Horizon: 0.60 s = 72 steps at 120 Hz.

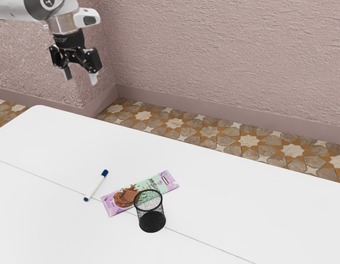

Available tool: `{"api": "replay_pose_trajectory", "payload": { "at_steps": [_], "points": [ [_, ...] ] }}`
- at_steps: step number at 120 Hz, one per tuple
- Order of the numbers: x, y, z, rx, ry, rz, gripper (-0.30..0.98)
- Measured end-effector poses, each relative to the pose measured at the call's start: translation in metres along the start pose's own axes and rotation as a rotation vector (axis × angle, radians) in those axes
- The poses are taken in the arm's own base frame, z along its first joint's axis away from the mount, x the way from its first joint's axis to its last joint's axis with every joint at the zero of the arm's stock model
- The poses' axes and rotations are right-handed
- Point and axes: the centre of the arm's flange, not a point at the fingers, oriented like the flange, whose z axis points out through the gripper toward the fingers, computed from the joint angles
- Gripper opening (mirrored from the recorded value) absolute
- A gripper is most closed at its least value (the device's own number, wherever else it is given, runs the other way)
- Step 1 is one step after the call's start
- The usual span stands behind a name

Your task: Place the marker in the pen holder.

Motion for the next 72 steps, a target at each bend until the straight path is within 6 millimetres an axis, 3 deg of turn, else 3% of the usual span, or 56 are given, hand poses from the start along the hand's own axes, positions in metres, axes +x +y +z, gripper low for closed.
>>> {"api": "replay_pose_trajectory", "payload": {
  "at_steps": [39,45,48,65,72],
  "points": [
    [-0.005,-0.002,-0.005,0.000,0.000,0.008,0.69],
    [-0.018,-0.002,-0.001,-0.011,-0.007,0.012,0.69],
    [-0.027,-0.002,0.008,-0.017,-0.021,0.013,0.69],
    [-0.051,-0.010,0.113,-0.038,-0.138,-0.001,0.69],
    [-0.058,-0.017,0.144,-0.042,-0.159,-0.016,0.69]
  ]
}}
